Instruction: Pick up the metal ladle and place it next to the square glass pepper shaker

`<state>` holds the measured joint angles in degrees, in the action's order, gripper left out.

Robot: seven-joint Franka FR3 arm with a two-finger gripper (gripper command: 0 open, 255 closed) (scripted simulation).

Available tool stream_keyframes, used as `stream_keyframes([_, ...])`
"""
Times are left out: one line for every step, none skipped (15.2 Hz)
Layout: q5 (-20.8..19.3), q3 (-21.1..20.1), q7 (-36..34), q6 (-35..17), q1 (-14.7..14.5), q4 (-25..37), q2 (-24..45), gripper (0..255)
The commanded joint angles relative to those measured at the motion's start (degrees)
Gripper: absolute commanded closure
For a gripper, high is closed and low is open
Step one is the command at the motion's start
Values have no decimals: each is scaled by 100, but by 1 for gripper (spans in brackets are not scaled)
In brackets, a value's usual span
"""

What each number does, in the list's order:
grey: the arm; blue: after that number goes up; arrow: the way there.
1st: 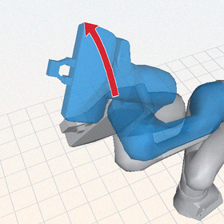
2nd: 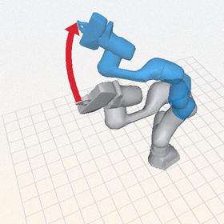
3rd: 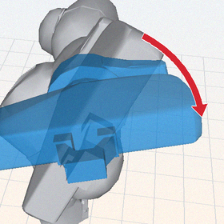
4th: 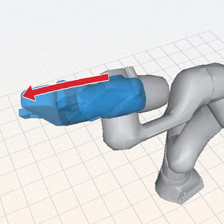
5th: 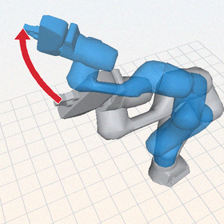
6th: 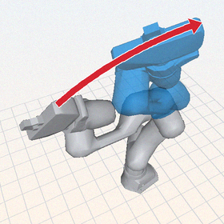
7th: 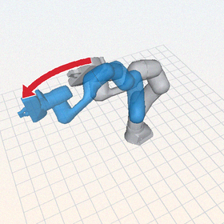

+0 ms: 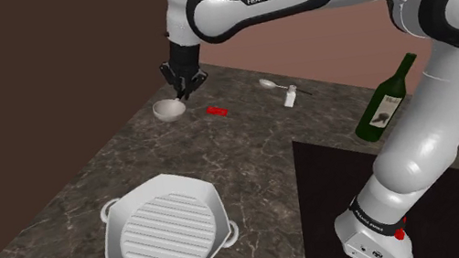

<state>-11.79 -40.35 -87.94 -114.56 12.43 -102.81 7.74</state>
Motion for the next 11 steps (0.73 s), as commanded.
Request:
stream_keyframes([212,59,292,-67,183,-230,-259,255])
stream_keyframes([338,110,480,-125,290,-384,-412,255])
stream_keyframes([459,170,670,-177,386,-529,-558,255])
stream_keyframes([573,238,859,-223,473,-666,-697,255])
stream_keyframes([681,310,1047,-265,553,-795,-828,255])
stream_keyframes([781,388,1234,-303,627,-917,-951,255])
stream_keyframes([874,470,1418,-336,695,-1032,-1065,255])
stream_keyframes([960,549,1601,-366,765,-1139,-1172,255])
stream_keyframes([1037,641,1780,-393,820,-1239,-1270,255])
stream_keyframes([1107,730,1957,-416,878,-1332,-1360,255])
stream_keyframes([1170,823,2131,-437,932,-1418,-1442,255])
